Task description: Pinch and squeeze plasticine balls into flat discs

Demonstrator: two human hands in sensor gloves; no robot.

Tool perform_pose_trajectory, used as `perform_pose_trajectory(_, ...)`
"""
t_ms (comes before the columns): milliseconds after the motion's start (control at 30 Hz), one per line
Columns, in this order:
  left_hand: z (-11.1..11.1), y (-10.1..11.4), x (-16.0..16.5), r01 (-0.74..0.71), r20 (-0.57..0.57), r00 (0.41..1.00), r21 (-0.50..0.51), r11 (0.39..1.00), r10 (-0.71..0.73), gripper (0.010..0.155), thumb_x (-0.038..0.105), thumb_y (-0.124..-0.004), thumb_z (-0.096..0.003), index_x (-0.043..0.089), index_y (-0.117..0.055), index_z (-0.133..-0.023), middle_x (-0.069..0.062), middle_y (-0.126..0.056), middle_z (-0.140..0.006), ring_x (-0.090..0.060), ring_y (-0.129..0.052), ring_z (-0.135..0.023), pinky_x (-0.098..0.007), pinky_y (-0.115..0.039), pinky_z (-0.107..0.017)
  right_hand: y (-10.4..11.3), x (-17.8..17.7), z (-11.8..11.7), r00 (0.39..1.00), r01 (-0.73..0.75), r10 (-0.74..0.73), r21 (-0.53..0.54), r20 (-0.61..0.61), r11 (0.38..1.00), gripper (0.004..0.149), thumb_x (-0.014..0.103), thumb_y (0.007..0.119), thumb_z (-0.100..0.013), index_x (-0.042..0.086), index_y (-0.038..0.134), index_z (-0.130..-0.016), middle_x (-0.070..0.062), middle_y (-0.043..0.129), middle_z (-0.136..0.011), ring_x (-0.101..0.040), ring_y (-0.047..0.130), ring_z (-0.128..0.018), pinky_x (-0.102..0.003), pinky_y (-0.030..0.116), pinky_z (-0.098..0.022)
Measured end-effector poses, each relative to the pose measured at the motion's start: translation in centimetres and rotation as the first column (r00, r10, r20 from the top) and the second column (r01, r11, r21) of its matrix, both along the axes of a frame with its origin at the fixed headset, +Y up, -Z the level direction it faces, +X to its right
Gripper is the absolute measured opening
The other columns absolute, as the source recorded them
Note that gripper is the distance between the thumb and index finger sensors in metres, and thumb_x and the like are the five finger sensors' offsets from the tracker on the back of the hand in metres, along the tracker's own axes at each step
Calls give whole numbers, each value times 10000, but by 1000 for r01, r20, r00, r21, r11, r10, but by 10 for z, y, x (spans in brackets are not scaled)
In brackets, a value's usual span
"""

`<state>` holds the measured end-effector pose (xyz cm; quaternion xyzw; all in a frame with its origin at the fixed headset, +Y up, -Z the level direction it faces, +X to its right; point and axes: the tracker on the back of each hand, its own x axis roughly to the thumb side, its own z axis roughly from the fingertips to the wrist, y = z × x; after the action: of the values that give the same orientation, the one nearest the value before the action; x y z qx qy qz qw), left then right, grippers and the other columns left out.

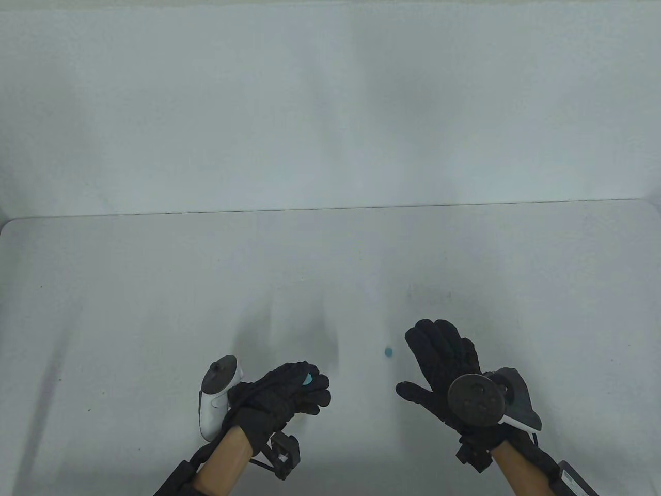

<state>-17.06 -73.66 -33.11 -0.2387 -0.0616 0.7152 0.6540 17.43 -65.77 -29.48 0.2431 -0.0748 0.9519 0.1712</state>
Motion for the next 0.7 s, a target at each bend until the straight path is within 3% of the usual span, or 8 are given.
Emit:
perform_pose_trajectory(100, -1, 2, -2, 35, -34, 999, 23, 999, -35, 500, 329, -754, -533, 27, -706, -928, -68, -947, -759, -210, -1082, -620, -340, -907, -524, 0, 0, 0, 1000, 1, -1, 2, 0, 1000, 847, 675, 517, -542, 128, 352, -1167, -185, 343, -1232, -523, 361, -1107, -750, 442, -701)
perform_pose_trajectory(200, -1, 7, -2, 65, -42, 997, 48, 997, -63, 609, 321, -761, -525, -48, -644, -995, -36, -968, -731, -185, -1101, -594, -324, -925, -511, -1, -1, 0, 1000, -5, 5, -4, -1, 1000, 847, 674, 518, -542, 128, 350, -1167, -183, 341, -1233, -524, 358, -1107, -750, 442, -701)
perform_pose_trajectory(333, 0, 6, -3, 81, -67, 995, 49, 995, -78, 552, 329, -737, -537, -25, -706, -959, -25, -964, -754, -175, -1094, -621, -318, -916, -532, 0, 0, 0, 1000, 0, 0, 1, -2, 1000, 847, 673, 519, -542, 127, 350, -1167, -186, 342, -1232, -523, 358, -1107, -749, 442, -701)
perform_pose_trajectory(500, 2, 0, -2, -76, -28, 997, -28, 997, 76, 734, 522, -611, -553, -17, -613, -1052, -211, -809, -943, -346, -963, -784, -429, -807, -620, 0, 0, 0, 1000, 3, -3, 4, -1, 1000, 847, 674, 517, -541, 129, 350, -1167, -183, 343, -1232, -522, 358, -1108, -749, 442, -701)
perform_pose_trajectory(600, 1, 1, -2, -42, -26, 999, -18, 999, 42, 685, 487, -684, -536, 1, -662, -1018, -189, -852, -902, -302, -1012, -731, -401, -852, -583, 0, 0, 0, 1000, -1, 1, 1, 1, 1000, 847, 675, 517, -541, 128, 351, -1167, -187, 341, -1232, -523, 358, -1107, -750, 442, -701)
perform_pose_trajectory(700, 1, 5, -1, 34, -30, 999, 13, 999, -34, 513, 372, -765, -528, 60, -759, -935, -126, -936, -804, -228, -1080, -630, -358, -910, -522, 0, 0, 0, 1000, 2, -2, 5, 1, 1000, 847, 674, 518, -542, 128, 351, -1167, -185, 342, -1232, -524, 359, -1108, -749, 442, -702)
